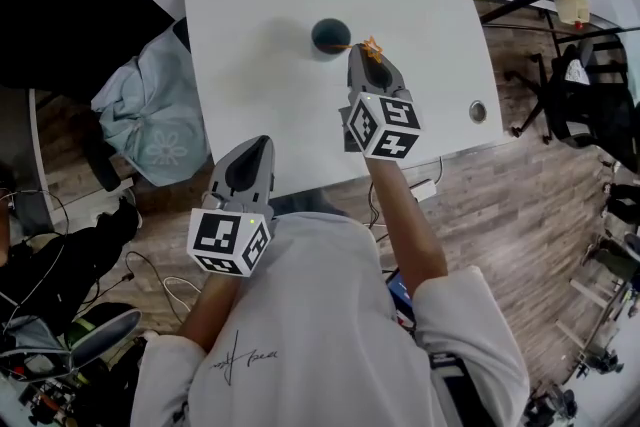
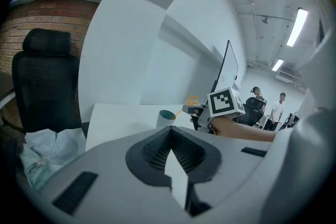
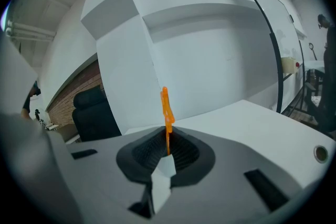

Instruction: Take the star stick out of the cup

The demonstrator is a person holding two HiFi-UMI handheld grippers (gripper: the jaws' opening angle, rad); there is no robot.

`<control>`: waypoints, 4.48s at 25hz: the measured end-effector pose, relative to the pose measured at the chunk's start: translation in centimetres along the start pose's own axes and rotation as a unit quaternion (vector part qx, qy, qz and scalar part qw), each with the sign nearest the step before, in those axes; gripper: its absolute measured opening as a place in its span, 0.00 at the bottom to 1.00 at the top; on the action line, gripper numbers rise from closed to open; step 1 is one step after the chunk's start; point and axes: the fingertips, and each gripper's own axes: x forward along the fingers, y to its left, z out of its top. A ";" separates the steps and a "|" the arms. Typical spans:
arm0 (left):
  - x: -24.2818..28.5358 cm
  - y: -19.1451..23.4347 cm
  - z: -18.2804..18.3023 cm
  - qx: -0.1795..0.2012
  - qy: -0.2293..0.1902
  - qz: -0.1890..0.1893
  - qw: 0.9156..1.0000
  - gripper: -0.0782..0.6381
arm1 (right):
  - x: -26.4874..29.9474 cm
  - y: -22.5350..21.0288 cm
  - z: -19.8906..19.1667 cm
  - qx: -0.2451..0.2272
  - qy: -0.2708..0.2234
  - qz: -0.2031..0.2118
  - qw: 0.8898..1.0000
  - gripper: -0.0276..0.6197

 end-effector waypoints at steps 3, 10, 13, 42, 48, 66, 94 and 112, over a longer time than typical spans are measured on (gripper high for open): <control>-0.1 0.0 0.0 0.000 -0.002 -0.001 1.000 0.12 | -0.3 0.1 0.5 -0.005 -0.004 0.001 1.000 0.08; -0.3 -0.3 0.2 -0.001 -0.008 -0.001 1.000 0.11 | -0.9 0.1 1.2 -0.012 -0.005 -0.001 1.000 0.08; -0.4 -0.4 0.3 0.000 -0.011 -0.002 1.000 0.11 | -1.2 0.2 1.5 -0.015 -0.007 -0.001 1.000 0.08; -0.7 -1.1 0.5 -0.003 -0.022 -0.011 1.000 0.11 | -3.6 0.6 4.4 -0.023 -0.029 -0.001 0.999 0.08; -0.7 -1.7 0.8 -0.001 -0.026 -0.012 1.000 0.11 | -4.4 0.4 5.1 -0.024 -0.035 0.001 0.999 0.08; -1.3 -2.3 0.9 -0.002 -0.039 -0.015 0.999 0.11 | -6.2 1.2 6.7 -0.037 -0.053 0.011 0.998 0.08; -1.8 -5.0 -0.3 -0.004 -0.050 -0.033 0.998 0.11 | -11.3 1.4 8.4 -0.043 -0.077 0.024 0.996 0.08; -2.2 -6.7 -0.9 -0.009 -0.050 -0.052 0.997 0.11 | -14.4 1.1 5.9 -0.061 -0.047 0.024 0.997 0.08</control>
